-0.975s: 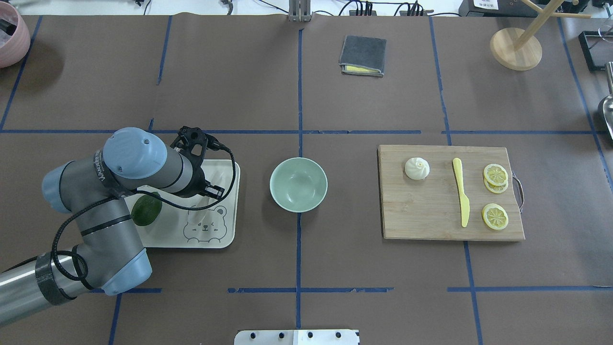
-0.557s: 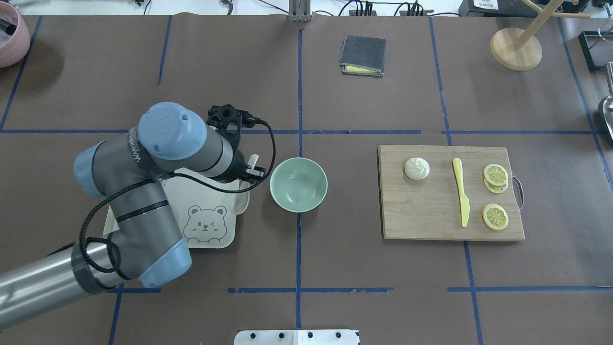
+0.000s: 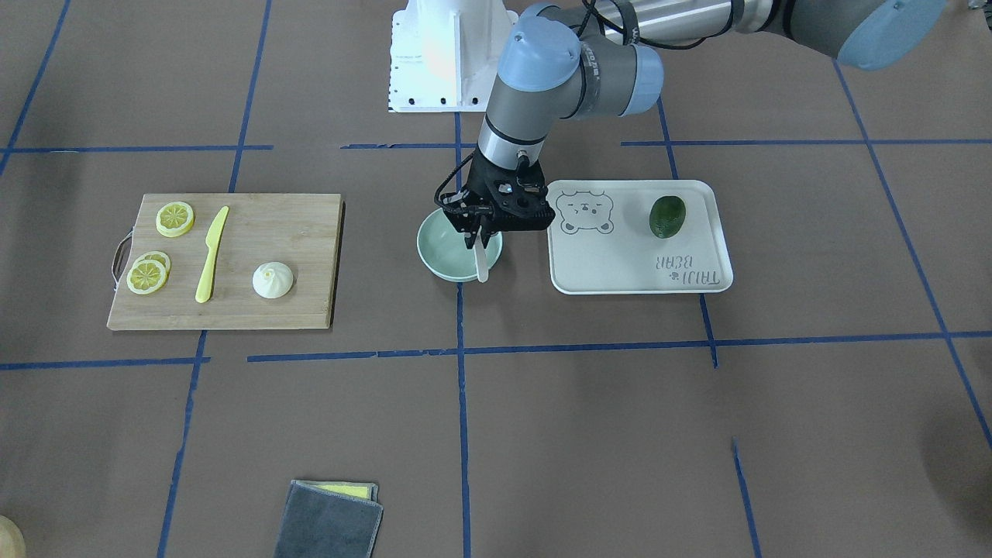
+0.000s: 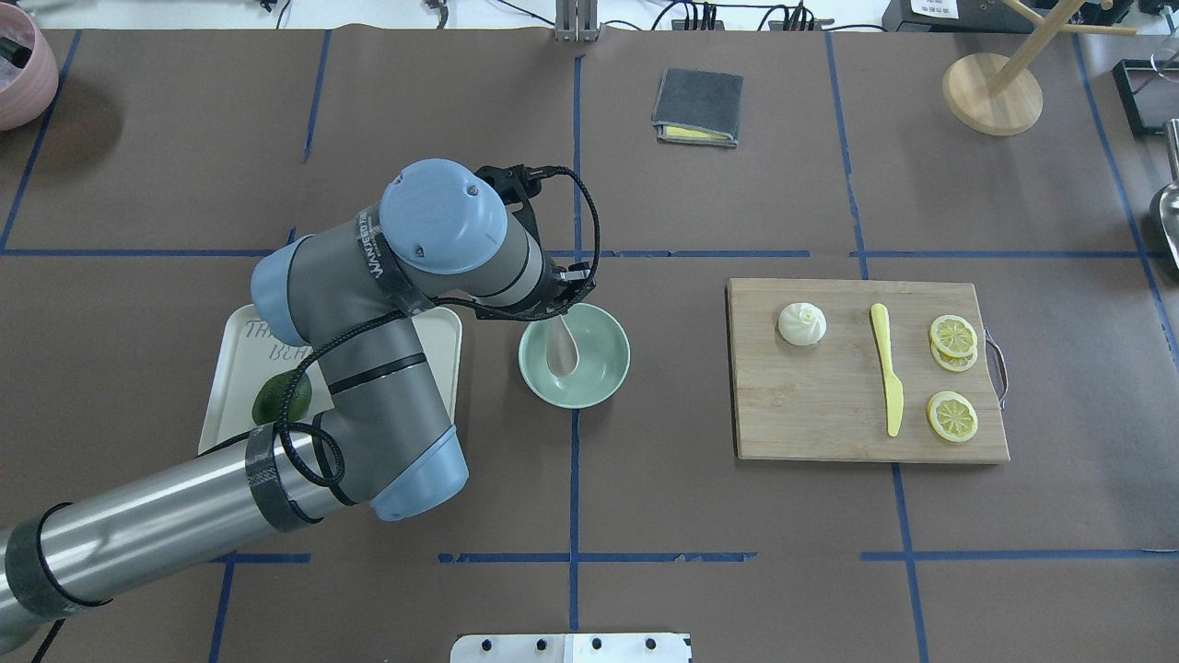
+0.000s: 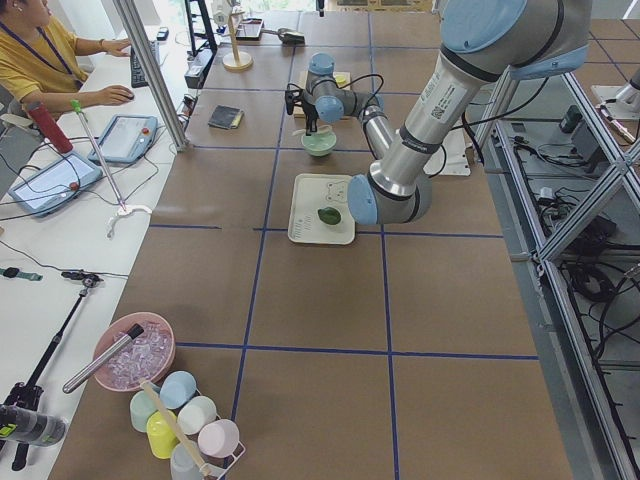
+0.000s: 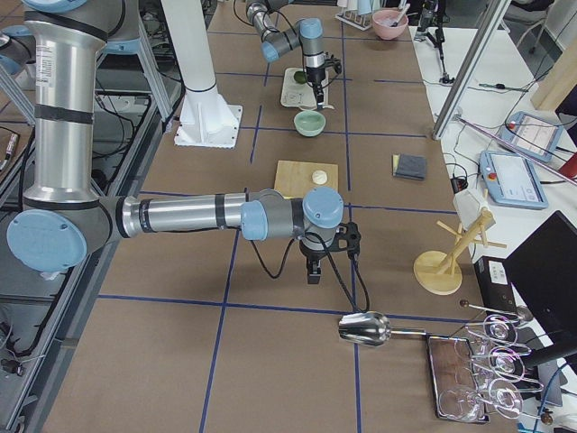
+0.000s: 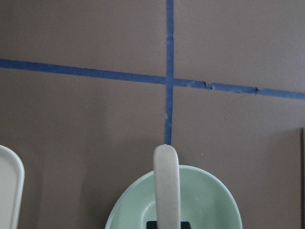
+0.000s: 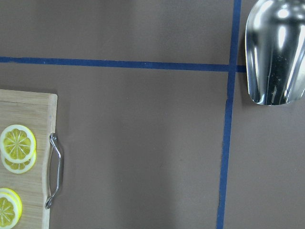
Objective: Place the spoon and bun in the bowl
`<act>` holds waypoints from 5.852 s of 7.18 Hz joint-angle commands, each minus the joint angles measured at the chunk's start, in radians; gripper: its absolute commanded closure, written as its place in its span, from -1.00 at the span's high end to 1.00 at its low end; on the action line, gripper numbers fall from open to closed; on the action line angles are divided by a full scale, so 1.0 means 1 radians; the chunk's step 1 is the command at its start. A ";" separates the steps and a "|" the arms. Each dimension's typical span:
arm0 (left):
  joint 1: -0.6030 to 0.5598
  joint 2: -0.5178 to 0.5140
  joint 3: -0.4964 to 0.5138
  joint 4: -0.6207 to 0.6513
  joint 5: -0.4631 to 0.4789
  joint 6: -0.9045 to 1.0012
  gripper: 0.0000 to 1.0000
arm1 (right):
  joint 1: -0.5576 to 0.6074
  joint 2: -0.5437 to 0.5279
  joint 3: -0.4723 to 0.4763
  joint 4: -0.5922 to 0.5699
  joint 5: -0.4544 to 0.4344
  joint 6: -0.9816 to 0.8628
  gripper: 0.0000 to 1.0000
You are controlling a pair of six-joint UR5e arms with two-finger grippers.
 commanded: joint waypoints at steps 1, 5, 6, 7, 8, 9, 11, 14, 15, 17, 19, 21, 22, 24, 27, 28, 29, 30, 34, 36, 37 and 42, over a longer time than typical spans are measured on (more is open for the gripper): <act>0.000 -0.001 0.025 0.000 0.039 -0.067 -1.00 | -0.001 -0.002 -0.001 0.000 0.004 0.004 1.00; 0.002 0.046 -0.016 0.002 0.073 -0.057 0.03 | -0.005 -0.002 0.011 0.004 0.005 0.013 1.00; 0.002 0.045 -0.027 0.000 0.071 -0.057 0.06 | -0.011 0.001 0.011 0.028 0.004 0.020 1.00; 0.002 0.045 -0.037 0.000 0.070 -0.057 0.07 | -0.013 0.001 0.015 0.032 0.005 0.022 1.00; 0.002 0.046 -0.062 0.000 0.070 -0.057 0.06 | -0.012 0.004 0.016 0.032 0.007 0.022 1.00; -0.001 0.052 -0.103 0.005 0.067 -0.054 0.06 | -0.015 0.006 0.016 0.038 0.008 0.042 1.00; -0.047 0.129 -0.190 0.003 -0.019 0.077 0.05 | -0.143 0.007 0.062 0.175 0.002 0.292 1.00; -0.150 0.272 -0.293 0.005 -0.105 0.360 0.05 | -0.423 0.038 0.076 0.491 -0.151 0.739 1.00; -0.150 0.292 -0.312 0.005 -0.105 0.361 0.07 | -0.506 0.088 0.080 0.490 -0.162 0.825 1.00; -0.150 0.315 -0.312 0.005 -0.101 0.361 0.08 | -0.699 0.234 0.070 0.398 -0.363 1.000 1.00; -0.147 0.312 -0.309 0.005 -0.098 0.359 0.12 | -0.726 0.392 0.009 0.233 -0.401 1.004 0.99; -0.142 0.313 -0.303 0.006 -0.098 0.359 0.13 | -0.734 0.425 -0.057 0.228 -0.426 1.004 0.99; -0.141 0.313 -0.298 0.008 -0.095 0.359 0.13 | -0.751 0.432 -0.067 0.228 -0.441 1.004 0.99; -0.141 0.313 -0.298 0.008 -0.095 0.359 0.13 | -0.771 0.428 -0.074 0.228 -0.464 1.004 0.97; -0.139 0.312 -0.300 0.009 -0.095 0.358 0.14 | -0.780 0.441 -0.087 0.228 -0.464 1.005 0.41; -0.139 0.312 -0.300 0.009 -0.095 0.358 0.15 | -0.780 0.441 -0.088 0.228 -0.464 1.005 0.00; -0.139 0.312 -0.300 0.011 -0.095 0.356 0.15 | -0.780 0.443 -0.085 0.228 -0.464 1.005 -0.45; -0.139 0.312 -0.300 0.011 -0.095 0.355 0.16 | -0.780 0.446 -0.079 0.228 -0.464 1.005 -0.65; -0.151 0.315 -0.323 0.011 -0.095 0.356 0.16 | -0.789 0.547 -0.019 0.225 -0.455 1.182 -0.59; -0.158 0.347 -0.352 0.011 -0.099 0.359 0.16 | -0.846 0.637 -0.019 0.225 -0.464 1.345 -0.52; -0.158 0.380 -0.396 0.009 -0.104 0.362 0.16 | -0.881 0.668 -0.021 0.227 -0.472 1.408 -0.50; -0.158 0.384 -0.403 0.009 -0.104 0.361 0.25 | -0.984 0.760 -0.085 0.233 -0.591 1.484 0.49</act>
